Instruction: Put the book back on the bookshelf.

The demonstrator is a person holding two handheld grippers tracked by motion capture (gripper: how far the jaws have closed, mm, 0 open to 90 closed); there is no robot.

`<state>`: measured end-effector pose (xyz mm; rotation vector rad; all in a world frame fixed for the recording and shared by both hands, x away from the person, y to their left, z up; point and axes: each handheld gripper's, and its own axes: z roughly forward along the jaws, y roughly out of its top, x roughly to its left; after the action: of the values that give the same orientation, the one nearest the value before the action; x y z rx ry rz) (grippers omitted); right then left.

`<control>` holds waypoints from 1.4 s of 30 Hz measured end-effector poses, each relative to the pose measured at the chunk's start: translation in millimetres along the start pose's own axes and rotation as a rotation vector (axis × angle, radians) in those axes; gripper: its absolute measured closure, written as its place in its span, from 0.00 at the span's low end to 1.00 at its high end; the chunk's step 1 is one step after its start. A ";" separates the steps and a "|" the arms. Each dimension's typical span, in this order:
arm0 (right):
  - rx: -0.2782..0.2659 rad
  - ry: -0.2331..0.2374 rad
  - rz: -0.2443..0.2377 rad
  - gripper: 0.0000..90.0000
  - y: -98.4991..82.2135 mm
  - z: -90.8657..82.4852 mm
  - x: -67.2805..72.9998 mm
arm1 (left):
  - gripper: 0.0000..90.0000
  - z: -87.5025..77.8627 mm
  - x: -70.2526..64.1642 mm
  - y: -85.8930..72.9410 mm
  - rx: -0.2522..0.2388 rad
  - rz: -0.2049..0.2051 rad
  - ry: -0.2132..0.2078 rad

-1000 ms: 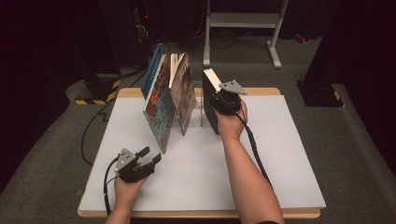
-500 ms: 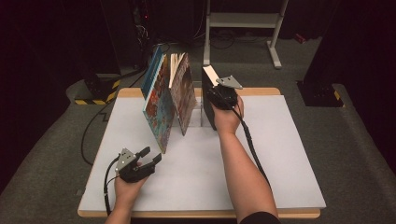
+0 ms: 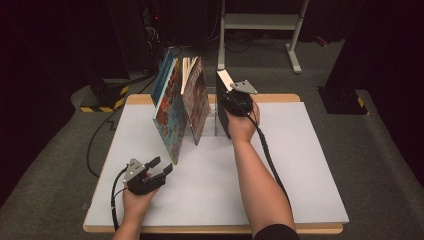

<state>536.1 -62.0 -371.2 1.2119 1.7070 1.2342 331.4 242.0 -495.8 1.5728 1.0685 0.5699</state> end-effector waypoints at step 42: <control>0.048 0.196 0.007 0.49 -36.1 -33.5 -20.8 | 0.43 3.1 -3.1 -2.0 0.018 0.018 0.003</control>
<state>502.1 -95.7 -395.1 1.1570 1.8849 1.3606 331.8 237.8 -498.1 1.5994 1.0650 0.5766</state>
